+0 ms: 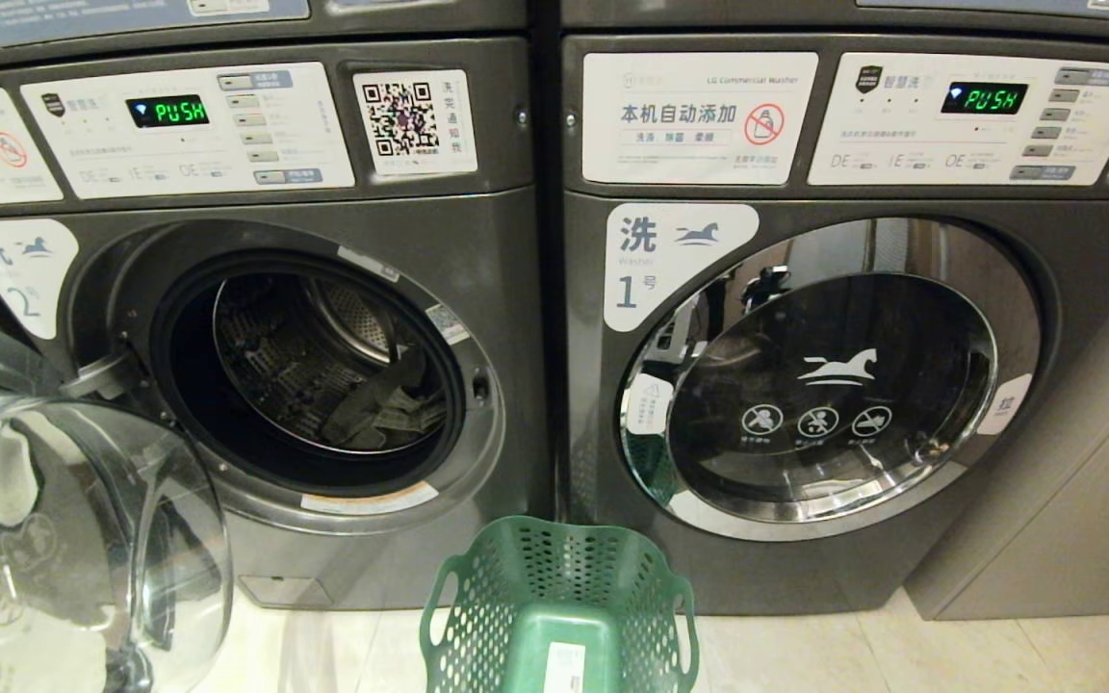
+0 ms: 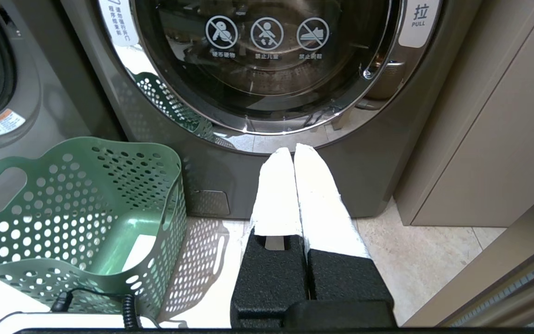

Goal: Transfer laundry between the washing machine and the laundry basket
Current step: Open the lid of the washing machine

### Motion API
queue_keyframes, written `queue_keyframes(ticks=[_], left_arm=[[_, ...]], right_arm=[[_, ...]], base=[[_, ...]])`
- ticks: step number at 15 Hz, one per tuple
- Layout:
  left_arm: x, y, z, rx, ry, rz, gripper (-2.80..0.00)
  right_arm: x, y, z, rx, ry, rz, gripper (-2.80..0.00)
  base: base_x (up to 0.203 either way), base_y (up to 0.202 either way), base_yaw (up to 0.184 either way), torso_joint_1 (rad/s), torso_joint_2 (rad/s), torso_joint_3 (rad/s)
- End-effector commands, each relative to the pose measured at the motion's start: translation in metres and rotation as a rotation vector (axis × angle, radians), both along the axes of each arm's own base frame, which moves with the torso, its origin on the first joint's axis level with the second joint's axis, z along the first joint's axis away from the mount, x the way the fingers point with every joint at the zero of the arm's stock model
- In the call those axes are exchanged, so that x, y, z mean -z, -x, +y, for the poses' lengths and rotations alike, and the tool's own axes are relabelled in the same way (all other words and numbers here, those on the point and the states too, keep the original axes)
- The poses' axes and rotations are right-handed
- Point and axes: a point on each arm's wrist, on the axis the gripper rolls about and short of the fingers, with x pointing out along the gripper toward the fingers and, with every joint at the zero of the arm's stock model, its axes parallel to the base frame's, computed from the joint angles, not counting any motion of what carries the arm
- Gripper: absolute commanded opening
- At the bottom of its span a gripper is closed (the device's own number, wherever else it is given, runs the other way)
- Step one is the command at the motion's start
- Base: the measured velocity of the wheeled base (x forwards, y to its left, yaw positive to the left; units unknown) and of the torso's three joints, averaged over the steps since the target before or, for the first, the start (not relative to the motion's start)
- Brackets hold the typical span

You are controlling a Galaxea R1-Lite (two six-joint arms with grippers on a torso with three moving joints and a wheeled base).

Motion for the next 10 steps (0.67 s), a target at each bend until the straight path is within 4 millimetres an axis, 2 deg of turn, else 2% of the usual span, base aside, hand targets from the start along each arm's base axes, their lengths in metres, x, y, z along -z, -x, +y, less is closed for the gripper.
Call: queue_keyframes(ticks=[1,5,10], left_arm=[[0.005,-0.002,0.004,-0.100,0.008,0.031,-2.80],[0.005,-0.003,0.018,-0.210,0.011,0.042,-2.80],[-0.001,-0.012,0.070,-0.411,0.039,0.065,-2.80]], right_arm=[[0.000,0.000,0.000,-0.001,-0.001,0.000,-2.80],[0.000,0.000,0.000,-0.001,-0.002,0.001,-2.80],[0.000,0.000,0.000,-0.001,-0.001,0.001,-2.80]], base=[[0.000,0.000,0.000,0.000,0.00,0.000],[0.000,0.000,0.000,0.000,0.00,0.000],[0.000,0.000,0.000,0.000,0.00,0.000]])
